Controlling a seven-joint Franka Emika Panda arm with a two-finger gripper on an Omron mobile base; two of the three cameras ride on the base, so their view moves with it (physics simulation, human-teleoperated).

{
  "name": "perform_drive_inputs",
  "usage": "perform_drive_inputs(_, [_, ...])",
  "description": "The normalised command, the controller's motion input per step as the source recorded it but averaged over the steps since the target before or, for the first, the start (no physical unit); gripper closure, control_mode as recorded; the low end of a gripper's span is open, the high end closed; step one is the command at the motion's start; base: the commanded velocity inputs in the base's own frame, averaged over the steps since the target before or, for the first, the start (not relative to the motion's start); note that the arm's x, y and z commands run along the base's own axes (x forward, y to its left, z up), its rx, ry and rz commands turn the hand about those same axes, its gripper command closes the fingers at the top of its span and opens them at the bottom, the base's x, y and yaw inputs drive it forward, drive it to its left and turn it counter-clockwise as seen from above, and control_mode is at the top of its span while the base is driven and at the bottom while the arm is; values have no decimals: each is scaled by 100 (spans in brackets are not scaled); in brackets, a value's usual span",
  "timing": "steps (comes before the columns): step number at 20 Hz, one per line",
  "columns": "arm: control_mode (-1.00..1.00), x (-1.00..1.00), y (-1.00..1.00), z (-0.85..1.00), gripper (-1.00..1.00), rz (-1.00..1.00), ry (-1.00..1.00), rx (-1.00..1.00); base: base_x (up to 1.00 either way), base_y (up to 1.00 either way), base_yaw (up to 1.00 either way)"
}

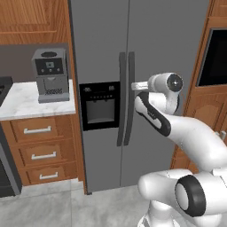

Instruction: Retrieve the apple and kiwi from the fridge and place them into the bowl on the dining table.

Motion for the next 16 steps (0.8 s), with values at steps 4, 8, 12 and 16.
perform_drive_inputs(4, [-100, 23, 0, -21, -100, 0, 0, 0, 0, 0, 0])
perform_drive_inputs(8, [-100, 37, -2, -17, -100, 0, 0, 0, 0, 0, 0])
perform_drive_inputs(12, [-100, 50, -4, -3, -100, 0, 1, 0, 0, 0, 0])
perform_drive_inputs(16, [-100, 47, -6, 0, -100, 0, 1, 0, 0, 0, 0])
